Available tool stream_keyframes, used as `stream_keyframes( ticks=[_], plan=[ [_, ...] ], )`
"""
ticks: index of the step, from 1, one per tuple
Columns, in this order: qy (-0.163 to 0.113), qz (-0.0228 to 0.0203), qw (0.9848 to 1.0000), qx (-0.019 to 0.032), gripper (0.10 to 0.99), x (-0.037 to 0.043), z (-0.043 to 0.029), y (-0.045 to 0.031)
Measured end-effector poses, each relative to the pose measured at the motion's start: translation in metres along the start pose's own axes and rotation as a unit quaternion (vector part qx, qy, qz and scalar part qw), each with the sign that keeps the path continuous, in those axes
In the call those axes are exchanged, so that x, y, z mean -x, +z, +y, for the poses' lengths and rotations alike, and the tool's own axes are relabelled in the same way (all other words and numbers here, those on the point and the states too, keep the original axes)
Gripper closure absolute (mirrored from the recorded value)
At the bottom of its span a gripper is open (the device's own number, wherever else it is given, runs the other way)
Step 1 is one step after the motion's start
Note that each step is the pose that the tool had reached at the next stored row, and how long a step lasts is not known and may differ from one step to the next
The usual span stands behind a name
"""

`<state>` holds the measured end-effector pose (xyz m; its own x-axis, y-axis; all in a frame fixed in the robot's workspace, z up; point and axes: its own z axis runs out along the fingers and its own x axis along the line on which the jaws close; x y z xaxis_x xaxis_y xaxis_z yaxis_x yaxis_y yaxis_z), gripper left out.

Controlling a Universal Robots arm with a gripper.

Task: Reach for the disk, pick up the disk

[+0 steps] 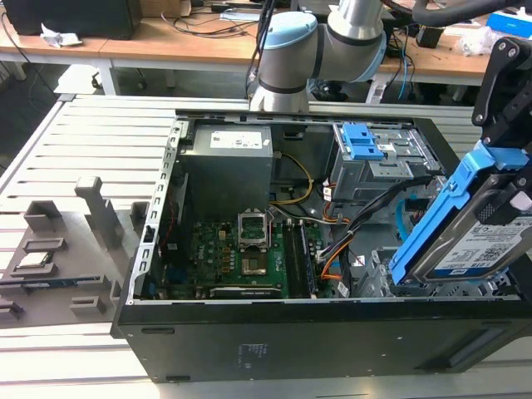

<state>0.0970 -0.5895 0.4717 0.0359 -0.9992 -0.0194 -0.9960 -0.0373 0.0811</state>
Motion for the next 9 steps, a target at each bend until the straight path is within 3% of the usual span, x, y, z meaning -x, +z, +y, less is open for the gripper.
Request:
stream_keyframes(
  ticks=[4,9],
  plan=[
    [0.002,-0.0002,1.0,0.0008,0.722,0.001,-0.0045,0.0073],
    [0.003,-0.0012,1.0,0.0009,0.722,0.0085,-0.0078,0.0132]
  ],
)
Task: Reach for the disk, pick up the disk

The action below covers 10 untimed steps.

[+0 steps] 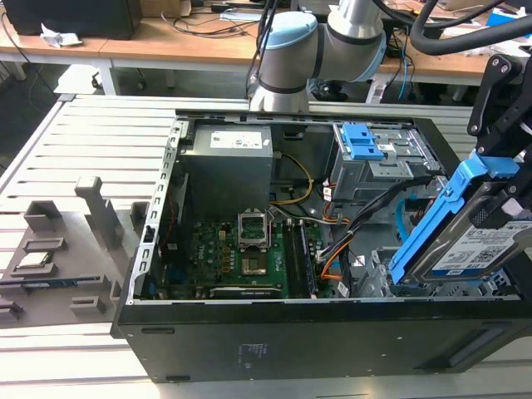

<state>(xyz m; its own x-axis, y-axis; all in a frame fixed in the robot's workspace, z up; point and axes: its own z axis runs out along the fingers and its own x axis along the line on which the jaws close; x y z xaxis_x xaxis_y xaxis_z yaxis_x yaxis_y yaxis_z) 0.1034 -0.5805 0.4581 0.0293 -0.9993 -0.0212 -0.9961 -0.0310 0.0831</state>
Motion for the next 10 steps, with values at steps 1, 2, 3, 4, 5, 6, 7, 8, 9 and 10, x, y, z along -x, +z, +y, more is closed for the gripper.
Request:
stream_keyframes(
  ticks=[1,2,3,4,5,6,7,8,9,10],
  plan=[
    [0.001,-0.0003,1.0,0.0,0.722,0.0019,-0.0006,0.0015],
    [0.001,-0.0003,1.0,0.0,0.722,0.0034,-0.0011,0.0024],
    [0.001,-0.0005,1.0,0.0,0.722,0.0056,-0.0018,0.0036],
    [0.002,-0.0004,1.0,-0.0001,0.722,0.0092,-0.0027,0.0045],
    [0.002,-0.0004,1.0,-0.0001,0.722,0.0127,-0.0037,0.0049],
    [0.002,-0.0004,1.0,-0.0001,0.722,0.0168,-0.0044,0.0053],
    [0.002,-0.0004,1.0,0.0,0.722,0.0186,-0.0047,0.0058],
    [0.002,-0.0004,1.0,0.0,0.722,0.0196,-0.005,0.0064],
    [0.002,-0.0005,1.0,-0.0001,0.722,0.0197,-0.0052,0.0069],
    [0.002,-0.0004,1.0,0.0,0.722,0.0197,-0.0052,0.0069]
  ],
)
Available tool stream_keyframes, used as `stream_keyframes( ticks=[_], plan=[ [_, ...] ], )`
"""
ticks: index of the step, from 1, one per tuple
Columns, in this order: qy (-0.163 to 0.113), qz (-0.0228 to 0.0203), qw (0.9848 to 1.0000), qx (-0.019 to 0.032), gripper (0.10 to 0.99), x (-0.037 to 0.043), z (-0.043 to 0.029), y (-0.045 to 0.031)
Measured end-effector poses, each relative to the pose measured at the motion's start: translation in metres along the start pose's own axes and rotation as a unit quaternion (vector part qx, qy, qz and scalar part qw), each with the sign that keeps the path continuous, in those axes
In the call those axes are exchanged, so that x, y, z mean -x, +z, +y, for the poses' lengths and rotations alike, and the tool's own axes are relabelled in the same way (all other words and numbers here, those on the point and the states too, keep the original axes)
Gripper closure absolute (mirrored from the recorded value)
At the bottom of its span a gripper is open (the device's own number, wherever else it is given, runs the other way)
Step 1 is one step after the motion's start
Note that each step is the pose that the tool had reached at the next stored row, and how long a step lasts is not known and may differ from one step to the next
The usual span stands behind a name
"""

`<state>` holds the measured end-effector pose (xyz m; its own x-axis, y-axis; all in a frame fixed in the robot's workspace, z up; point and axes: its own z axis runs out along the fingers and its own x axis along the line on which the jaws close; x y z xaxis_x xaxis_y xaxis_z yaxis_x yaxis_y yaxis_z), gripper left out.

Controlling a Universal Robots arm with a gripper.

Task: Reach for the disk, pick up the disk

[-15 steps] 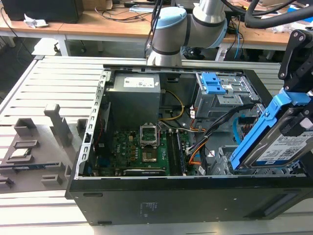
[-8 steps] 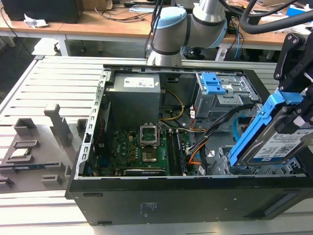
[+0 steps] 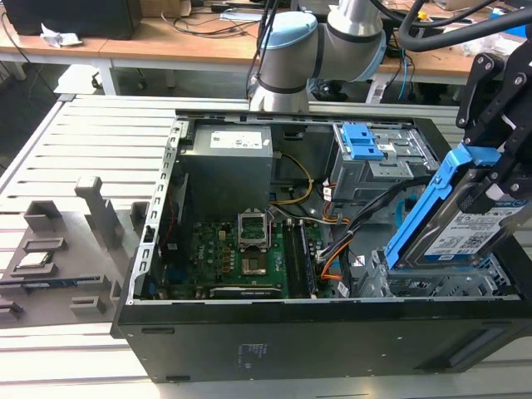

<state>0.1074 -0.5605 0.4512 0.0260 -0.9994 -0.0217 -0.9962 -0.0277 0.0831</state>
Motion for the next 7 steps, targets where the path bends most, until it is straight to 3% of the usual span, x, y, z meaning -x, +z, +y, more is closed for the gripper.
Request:
stream_keyframes(
  ticks=[7],
  plan=[
    [0.0,0.0,1.0,0.0,0.722,0.0,0.0,0.0003]
  ],
)
